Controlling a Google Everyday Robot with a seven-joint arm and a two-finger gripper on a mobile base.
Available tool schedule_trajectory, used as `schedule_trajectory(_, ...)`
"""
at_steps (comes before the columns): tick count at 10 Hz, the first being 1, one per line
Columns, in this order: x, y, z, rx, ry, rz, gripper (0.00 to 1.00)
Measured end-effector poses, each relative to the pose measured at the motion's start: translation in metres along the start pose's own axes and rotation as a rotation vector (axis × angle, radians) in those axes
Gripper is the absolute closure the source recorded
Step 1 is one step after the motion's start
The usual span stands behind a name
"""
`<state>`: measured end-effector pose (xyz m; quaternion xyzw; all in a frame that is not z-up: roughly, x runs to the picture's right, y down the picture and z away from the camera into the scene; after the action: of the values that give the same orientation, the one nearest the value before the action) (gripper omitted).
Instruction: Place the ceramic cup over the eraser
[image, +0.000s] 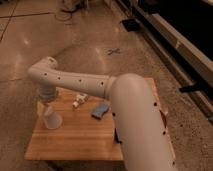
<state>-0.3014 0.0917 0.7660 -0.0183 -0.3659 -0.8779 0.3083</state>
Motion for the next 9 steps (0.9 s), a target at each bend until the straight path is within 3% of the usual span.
schedule_trajectory(4, 0.010, -0.009, 0.011, -0.041, 0.040, -0.024, 0.20)
schedule_trajectory(9, 0.006, -0.020, 0.038, -0.087, 0.010, -0.090, 0.20)
